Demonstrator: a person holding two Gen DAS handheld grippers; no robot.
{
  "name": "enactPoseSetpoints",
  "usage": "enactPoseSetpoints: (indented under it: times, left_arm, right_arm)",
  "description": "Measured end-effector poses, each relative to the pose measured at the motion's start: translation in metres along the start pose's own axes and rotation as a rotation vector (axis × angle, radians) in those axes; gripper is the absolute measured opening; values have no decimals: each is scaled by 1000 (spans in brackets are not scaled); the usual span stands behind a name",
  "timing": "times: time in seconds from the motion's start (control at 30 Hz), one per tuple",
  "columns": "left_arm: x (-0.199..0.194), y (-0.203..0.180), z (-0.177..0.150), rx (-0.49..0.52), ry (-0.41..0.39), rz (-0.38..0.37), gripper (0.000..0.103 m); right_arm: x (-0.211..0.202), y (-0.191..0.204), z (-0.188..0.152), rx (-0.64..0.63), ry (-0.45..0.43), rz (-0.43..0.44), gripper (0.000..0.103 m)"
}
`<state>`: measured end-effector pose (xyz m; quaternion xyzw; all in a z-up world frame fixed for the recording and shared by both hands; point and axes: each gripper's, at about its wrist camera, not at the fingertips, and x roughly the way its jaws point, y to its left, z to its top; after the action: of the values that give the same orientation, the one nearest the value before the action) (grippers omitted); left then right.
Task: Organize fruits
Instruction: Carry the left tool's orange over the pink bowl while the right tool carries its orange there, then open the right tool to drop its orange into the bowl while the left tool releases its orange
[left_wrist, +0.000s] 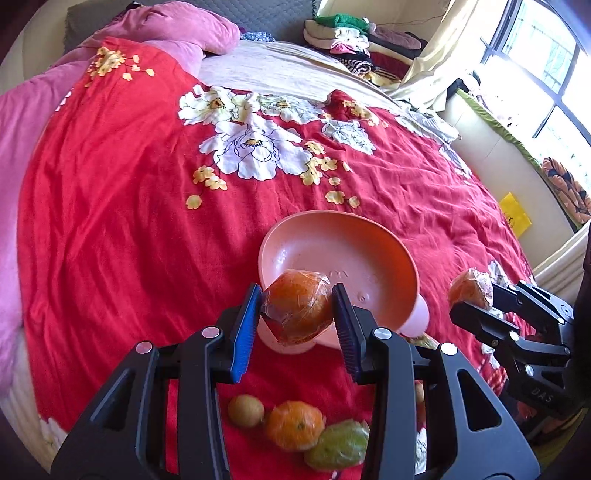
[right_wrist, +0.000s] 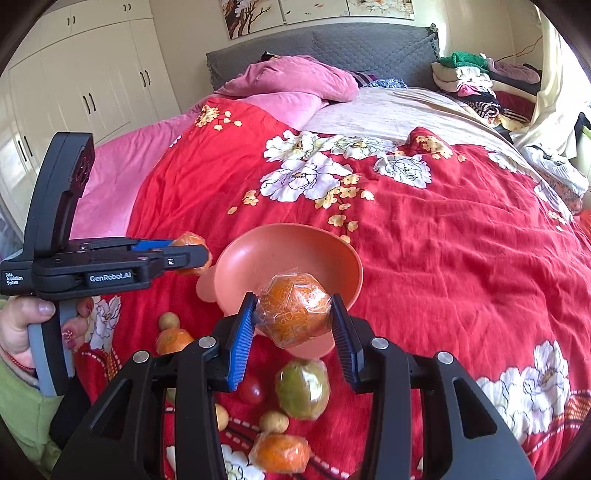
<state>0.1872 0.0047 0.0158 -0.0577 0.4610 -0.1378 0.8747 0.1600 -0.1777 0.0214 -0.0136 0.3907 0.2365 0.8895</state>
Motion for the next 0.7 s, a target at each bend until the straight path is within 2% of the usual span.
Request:
enactPoseSetpoints:
  times: [0.33, 0.7]
  left_arm:
    - [34, -3, 4, 31, 47, 9, 31]
    - [50, -8, 2, 58, 70, 11, 31]
  right_arm:
    - [31, 0, 4, -19, 47, 7, 39]
    - [53, 0, 4, -40, 90, 14, 39]
